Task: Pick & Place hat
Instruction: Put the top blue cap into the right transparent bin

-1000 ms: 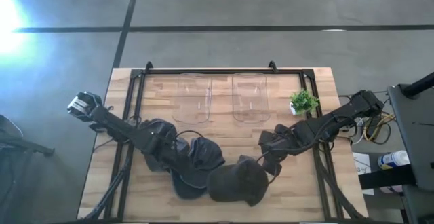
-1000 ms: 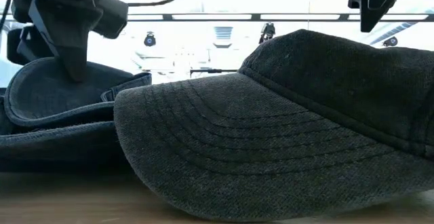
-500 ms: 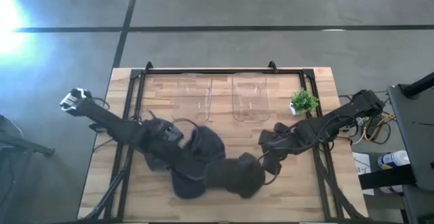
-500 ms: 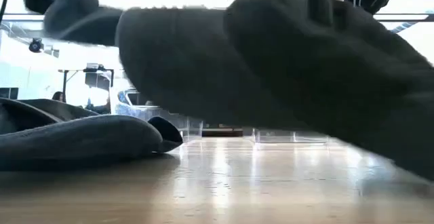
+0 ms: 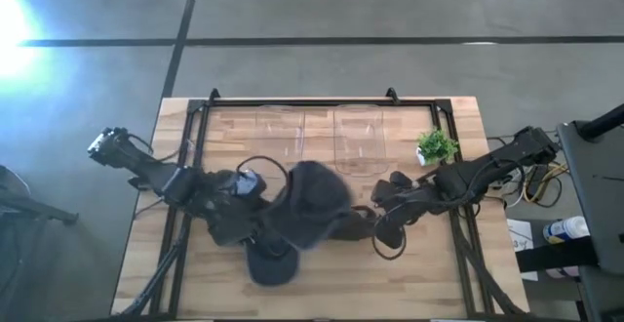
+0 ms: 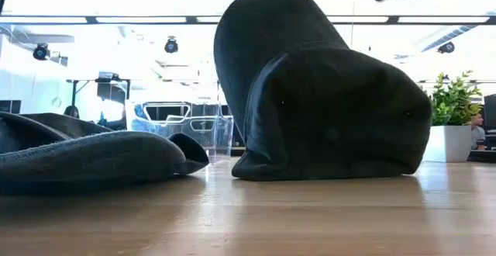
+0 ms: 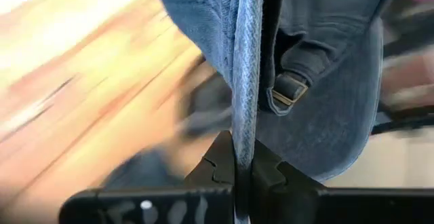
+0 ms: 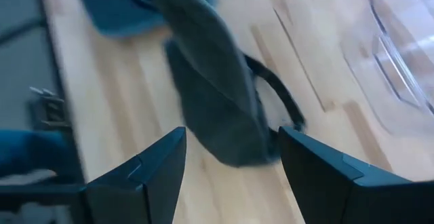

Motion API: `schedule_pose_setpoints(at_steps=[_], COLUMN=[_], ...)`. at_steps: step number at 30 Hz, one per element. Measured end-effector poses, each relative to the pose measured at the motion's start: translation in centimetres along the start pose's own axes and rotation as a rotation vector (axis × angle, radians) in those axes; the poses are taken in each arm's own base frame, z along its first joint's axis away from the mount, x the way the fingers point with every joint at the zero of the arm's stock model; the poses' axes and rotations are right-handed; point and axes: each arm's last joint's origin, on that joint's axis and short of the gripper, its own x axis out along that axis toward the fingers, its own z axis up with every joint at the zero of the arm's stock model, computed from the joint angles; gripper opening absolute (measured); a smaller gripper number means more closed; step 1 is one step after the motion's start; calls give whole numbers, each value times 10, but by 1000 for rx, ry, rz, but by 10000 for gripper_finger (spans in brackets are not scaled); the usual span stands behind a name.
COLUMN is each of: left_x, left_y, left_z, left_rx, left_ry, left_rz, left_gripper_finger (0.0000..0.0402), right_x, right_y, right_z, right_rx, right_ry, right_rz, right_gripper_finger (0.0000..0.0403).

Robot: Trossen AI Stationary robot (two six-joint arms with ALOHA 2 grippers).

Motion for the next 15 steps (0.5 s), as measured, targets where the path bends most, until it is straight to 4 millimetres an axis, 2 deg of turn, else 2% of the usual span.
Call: schedule_pose_setpoints(at_steps=[4,6,11,15], left_x=[5,1,-17,-22], left_y=[-11,-13,-25,-15], left_z=[5,10,28,31], left_rx=[52,55,76,115], left_ry=[-102,-162,-529,-791], left_rz=[-152,-224,-616,-862], left_gripper_finger=[6,6,6,5], right_x=[-17,-30,-60,-85], right_y=[0,-4,-11,-5], right_z=[8,8,10,27], right_rx=[-3,-1,38,50], right_ry=[-138,-192,-326,-566], right_rz=[63,64,118,262], right_gripper_finger=[228,228,228,228])
